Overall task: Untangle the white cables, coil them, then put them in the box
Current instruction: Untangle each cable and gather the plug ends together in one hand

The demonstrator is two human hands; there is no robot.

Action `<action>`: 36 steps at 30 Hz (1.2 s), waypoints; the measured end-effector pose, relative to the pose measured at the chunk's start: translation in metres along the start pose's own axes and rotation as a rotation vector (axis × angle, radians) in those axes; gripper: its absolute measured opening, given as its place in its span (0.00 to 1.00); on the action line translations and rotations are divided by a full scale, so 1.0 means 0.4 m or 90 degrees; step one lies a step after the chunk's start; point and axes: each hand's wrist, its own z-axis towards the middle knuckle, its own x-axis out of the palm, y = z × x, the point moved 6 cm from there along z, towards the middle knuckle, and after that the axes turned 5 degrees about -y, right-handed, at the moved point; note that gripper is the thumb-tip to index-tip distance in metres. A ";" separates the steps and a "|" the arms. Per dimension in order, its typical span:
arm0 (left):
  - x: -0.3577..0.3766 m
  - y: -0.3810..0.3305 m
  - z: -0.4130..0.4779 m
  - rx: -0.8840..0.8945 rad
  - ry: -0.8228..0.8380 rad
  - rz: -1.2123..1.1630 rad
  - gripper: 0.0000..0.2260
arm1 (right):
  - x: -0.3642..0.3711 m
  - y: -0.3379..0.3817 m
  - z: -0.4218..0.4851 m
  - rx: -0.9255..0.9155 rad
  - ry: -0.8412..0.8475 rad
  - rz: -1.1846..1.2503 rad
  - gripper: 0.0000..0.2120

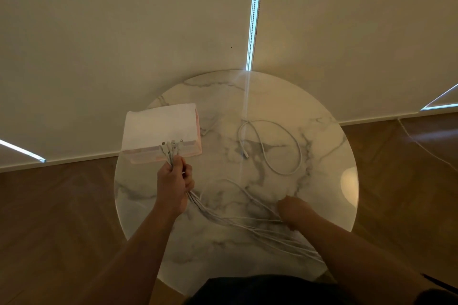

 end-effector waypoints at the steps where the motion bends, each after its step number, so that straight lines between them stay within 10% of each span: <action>1: 0.003 0.000 0.001 -0.003 0.003 -0.010 0.15 | 0.006 -0.027 -0.009 0.023 0.048 -0.040 0.18; 6: 0.035 -0.014 -0.005 -0.007 0.024 -0.053 0.16 | -0.121 0.004 -0.033 -0.037 -0.069 -0.112 0.17; 13: 0.085 -0.040 -0.028 -0.008 0.070 -0.105 0.15 | -0.191 0.346 -0.068 -0.379 -0.053 0.343 0.43; 17: 0.064 -0.053 -0.021 0.004 0.052 -0.104 0.15 | -0.176 0.348 -0.054 -0.336 -0.079 0.450 0.11; 36: -0.033 0.093 0.023 -0.098 -0.085 -0.173 0.16 | 0.022 -0.021 -0.007 -0.136 0.107 -0.013 0.25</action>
